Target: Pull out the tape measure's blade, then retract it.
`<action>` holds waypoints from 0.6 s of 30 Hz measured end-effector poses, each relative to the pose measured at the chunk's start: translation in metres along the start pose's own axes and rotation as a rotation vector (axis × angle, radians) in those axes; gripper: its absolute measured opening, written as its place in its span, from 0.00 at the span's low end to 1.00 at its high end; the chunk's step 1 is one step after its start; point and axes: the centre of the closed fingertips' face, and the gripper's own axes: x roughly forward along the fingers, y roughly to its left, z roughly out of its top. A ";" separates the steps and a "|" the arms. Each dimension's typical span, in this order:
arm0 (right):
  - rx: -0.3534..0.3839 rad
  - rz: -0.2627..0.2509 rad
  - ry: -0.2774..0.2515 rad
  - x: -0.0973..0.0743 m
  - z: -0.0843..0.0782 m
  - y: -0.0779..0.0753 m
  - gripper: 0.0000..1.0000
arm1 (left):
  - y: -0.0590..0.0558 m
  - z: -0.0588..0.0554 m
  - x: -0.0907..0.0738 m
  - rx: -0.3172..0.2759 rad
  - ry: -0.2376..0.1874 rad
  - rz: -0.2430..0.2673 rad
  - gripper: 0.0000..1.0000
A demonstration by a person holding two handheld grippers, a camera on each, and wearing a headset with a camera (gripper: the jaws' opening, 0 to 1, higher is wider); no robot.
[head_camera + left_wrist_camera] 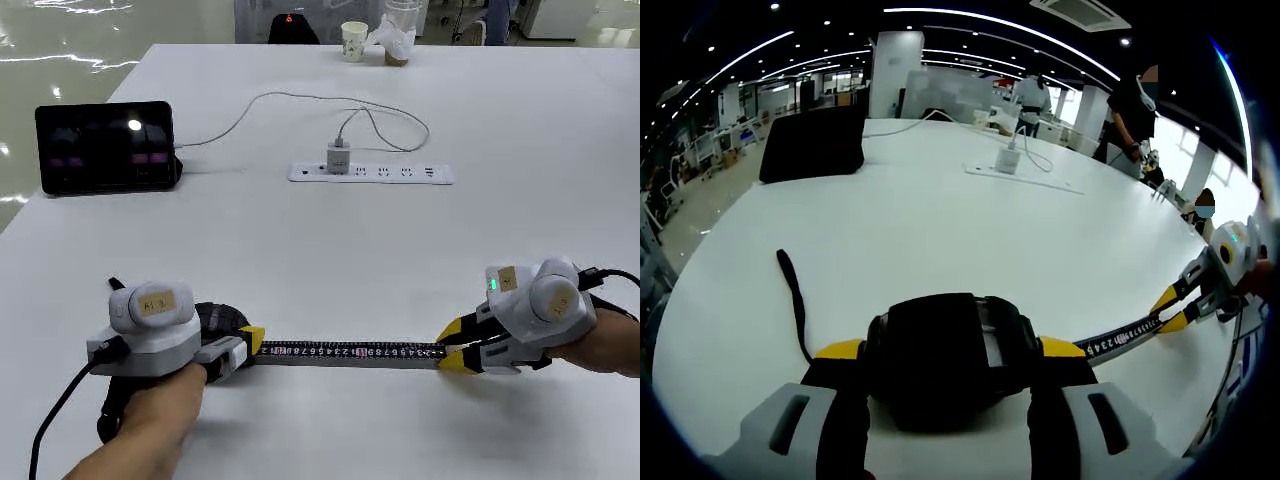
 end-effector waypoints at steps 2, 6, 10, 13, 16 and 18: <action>0.001 0.000 0.000 0.000 0.000 0.000 0.09 | 0.000 0.000 0.000 -0.001 0.001 -0.001 0.58; 0.001 0.000 -0.001 0.000 0.000 0.000 0.10 | 0.000 0.000 0.000 -0.001 -0.002 -0.002 0.58; 0.000 -0.001 -0.001 0.000 0.000 0.000 0.10 | 0.000 0.000 0.000 -0.003 -0.002 -0.003 0.58; 0.001 -0.001 -0.001 0.000 0.000 0.000 0.10 | -0.001 0.000 0.000 -0.004 -0.003 -0.002 0.58; 0.003 -0.002 0.000 0.000 0.000 0.000 0.10 | -0.001 0.000 0.000 -0.007 0.000 -0.002 0.58; 0.003 -0.003 0.000 0.000 0.000 -0.001 0.10 | -0.001 0.000 0.000 -0.008 0.001 -0.001 0.58</action>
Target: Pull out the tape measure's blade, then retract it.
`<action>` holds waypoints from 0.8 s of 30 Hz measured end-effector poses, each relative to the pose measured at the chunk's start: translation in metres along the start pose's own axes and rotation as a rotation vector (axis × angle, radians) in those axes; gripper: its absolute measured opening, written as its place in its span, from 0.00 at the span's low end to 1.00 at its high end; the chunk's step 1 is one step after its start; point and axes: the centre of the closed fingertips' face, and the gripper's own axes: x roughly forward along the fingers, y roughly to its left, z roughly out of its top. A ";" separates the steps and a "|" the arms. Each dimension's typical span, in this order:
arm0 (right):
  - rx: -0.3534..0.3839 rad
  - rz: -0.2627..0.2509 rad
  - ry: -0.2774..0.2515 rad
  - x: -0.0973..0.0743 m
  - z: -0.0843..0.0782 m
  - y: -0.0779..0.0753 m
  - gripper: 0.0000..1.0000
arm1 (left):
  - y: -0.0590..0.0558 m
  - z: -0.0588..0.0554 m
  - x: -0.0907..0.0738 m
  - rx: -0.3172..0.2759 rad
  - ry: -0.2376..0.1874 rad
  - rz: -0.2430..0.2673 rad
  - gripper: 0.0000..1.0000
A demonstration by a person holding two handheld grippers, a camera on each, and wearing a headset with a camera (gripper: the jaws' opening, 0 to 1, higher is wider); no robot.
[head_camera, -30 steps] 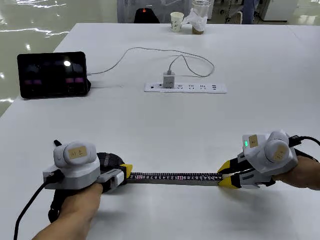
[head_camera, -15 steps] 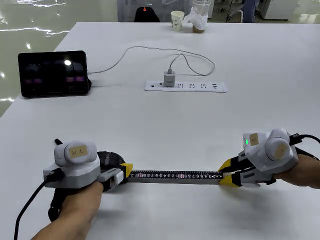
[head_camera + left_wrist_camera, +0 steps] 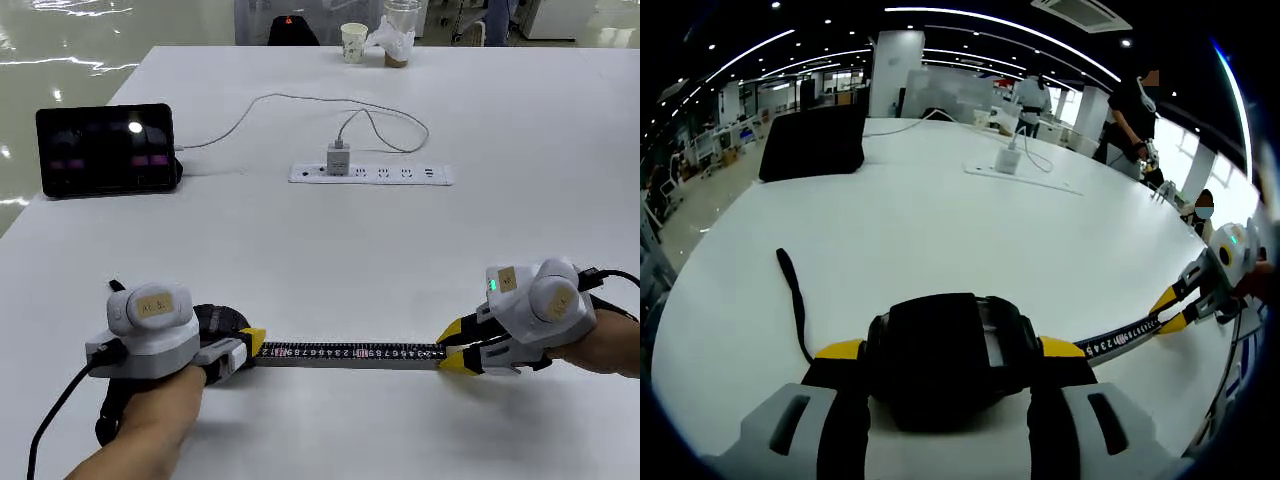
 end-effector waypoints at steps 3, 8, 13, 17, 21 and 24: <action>0.000 0.000 0.001 0.000 0.000 0.000 0.10 | 0.000 0.000 0.000 -0.003 0.001 -0.004 0.58; 0.002 0.000 0.001 0.000 0.000 0.000 0.10 | 0.000 0.000 0.000 -0.005 0.001 -0.008 0.58; -0.002 0.002 0.000 0.002 0.003 0.000 0.10 | 0.000 -0.001 -0.001 -0.010 0.002 -0.012 0.58; -0.004 0.006 -0.004 0.005 0.006 0.000 0.10 | 0.000 -0.001 -0.001 -0.012 0.001 -0.016 0.58; -0.007 0.008 -0.008 0.007 0.009 0.001 0.10 | 0.000 -0.001 -0.001 -0.014 0.001 -0.017 0.58; -0.007 0.008 -0.010 0.009 0.011 0.001 0.10 | -0.001 -0.001 -0.001 -0.016 0.003 -0.020 0.59</action>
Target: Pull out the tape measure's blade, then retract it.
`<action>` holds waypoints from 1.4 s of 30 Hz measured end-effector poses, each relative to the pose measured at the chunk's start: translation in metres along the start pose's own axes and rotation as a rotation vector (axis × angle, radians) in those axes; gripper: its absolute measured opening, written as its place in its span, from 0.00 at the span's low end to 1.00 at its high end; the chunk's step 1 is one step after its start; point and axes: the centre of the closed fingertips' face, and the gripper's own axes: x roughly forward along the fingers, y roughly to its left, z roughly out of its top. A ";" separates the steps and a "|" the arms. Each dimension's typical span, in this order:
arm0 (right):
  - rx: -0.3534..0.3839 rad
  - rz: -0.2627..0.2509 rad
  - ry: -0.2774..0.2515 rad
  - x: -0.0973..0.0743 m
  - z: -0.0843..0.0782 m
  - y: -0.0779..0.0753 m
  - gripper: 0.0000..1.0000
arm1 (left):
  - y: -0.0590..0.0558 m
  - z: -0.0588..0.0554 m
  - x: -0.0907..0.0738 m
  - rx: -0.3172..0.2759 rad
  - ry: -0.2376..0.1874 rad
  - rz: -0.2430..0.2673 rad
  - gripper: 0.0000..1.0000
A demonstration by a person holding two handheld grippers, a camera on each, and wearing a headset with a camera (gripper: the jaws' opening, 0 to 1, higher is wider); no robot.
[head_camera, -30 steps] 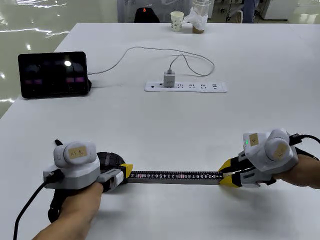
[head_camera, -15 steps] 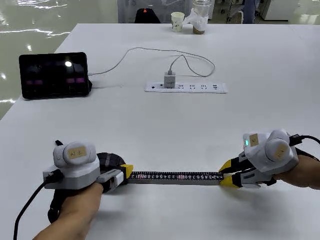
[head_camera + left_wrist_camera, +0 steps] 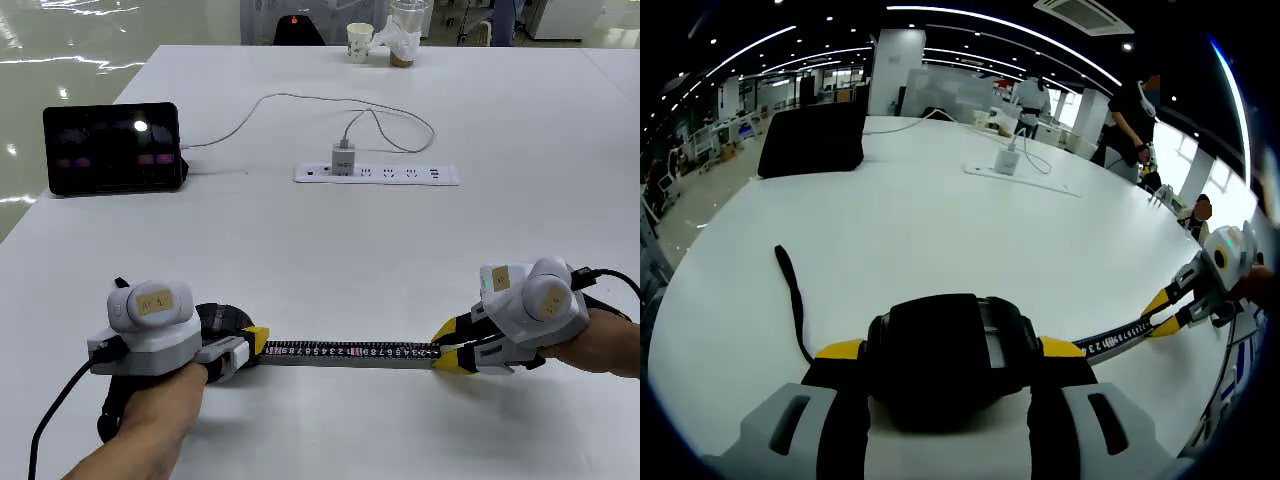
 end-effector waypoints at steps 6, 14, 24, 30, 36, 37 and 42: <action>-0.003 0.003 -0.003 0.004 0.005 0.000 0.10 | 0.000 0.000 0.000 -0.002 0.002 -0.002 0.59; -0.007 0.004 -0.005 0.008 0.010 0.001 0.10 | 0.001 0.001 0.000 -0.004 0.003 -0.007 0.59; -0.009 0.005 -0.014 0.013 0.019 0.002 0.10 | 0.001 0.000 0.000 -0.007 0.005 -0.012 0.59; -0.010 0.008 -0.017 0.016 0.023 0.003 0.10 | 0.001 0.001 0.000 -0.008 0.004 -0.013 0.59; -0.012 0.008 -0.022 0.018 0.026 0.003 0.10 | 0.001 0.000 0.000 -0.011 0.005 -0.016 0.59; -0.012 0.009 -0.022 0.018 0.026 0.003 0.10 | 0.001 0.000 0.000 -0.011 0.005 -0.017 0.59; -0.013 0.010 -0.026 0.020 0.029 0.004 0.10 | 0.001 0.000 -0.001 -0.014 0.005 -0.019 0.59</action>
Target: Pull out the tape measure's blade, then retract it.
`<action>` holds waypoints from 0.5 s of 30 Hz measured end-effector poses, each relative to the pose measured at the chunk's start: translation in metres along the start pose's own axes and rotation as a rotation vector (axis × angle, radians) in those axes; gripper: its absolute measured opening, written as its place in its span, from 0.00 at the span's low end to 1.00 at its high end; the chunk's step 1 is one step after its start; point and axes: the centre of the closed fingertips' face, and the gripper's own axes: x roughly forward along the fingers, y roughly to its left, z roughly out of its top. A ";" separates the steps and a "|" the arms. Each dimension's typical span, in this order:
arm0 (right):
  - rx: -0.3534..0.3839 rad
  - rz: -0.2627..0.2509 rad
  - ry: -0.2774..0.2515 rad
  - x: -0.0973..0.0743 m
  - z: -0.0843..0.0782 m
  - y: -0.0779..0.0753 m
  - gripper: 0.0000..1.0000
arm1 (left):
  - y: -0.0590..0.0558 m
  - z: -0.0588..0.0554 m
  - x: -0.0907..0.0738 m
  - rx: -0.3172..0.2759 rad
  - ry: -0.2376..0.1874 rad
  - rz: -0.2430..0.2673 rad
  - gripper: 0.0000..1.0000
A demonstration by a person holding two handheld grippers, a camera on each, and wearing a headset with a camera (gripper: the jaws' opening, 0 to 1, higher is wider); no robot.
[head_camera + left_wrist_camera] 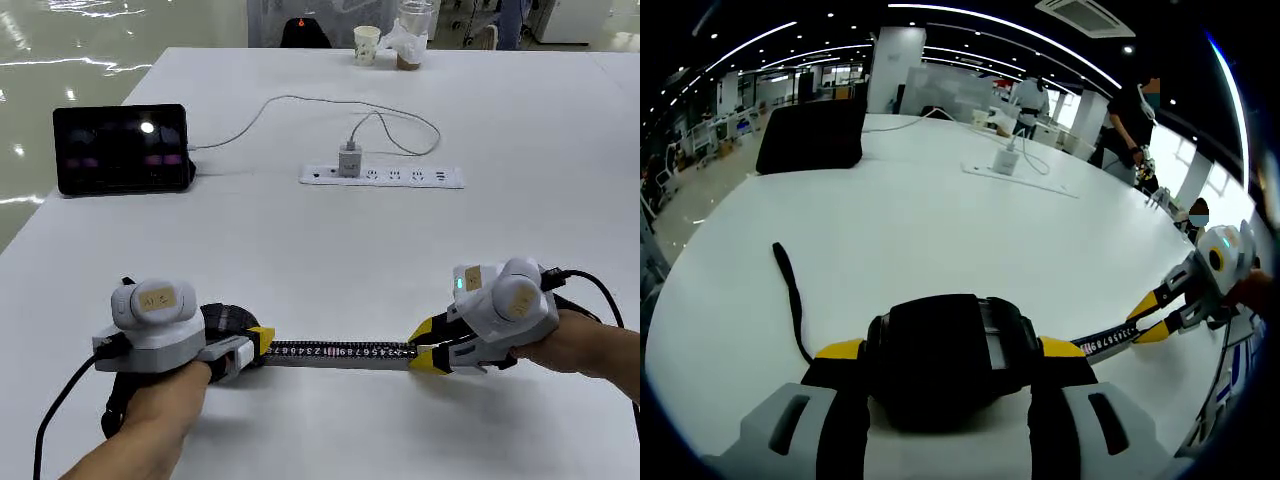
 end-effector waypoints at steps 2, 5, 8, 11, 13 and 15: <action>-0.001 0.001 -0.002 0.001 0.002 0.000 0.10 | 0.000 0.000 0.000 0.000 0.000 -0.001 0.59; 0.000 0.003 -0.006 0.003 0.005 0.000 0.10 | 0.000 0.000 0.000 -0.002 0.000 -0.002 0.59; -0.004 0.005 -0.010 0.006 0.009 0.000 0.10 | 0.000 0.001 0.000 -0.005 0.001 -0.005 0.59; -0.005 0.006 -0.014 0.007 0.012 0.000 0.10 | 0.000 0.001 0.000 -0.006 0.001 -0.007 0.59; -0.006 0.007 -0.016 0.008 0.014 0.000 0.10 | 0.000 0.001 0.000 -0.006 0.002 -0.008 0.59; -0.007 0.007 -0.016 0.009 0.015 0.000 0.10 | 0.000 0.001 0.000 -0.006 0.002 -0.009 0.59</action>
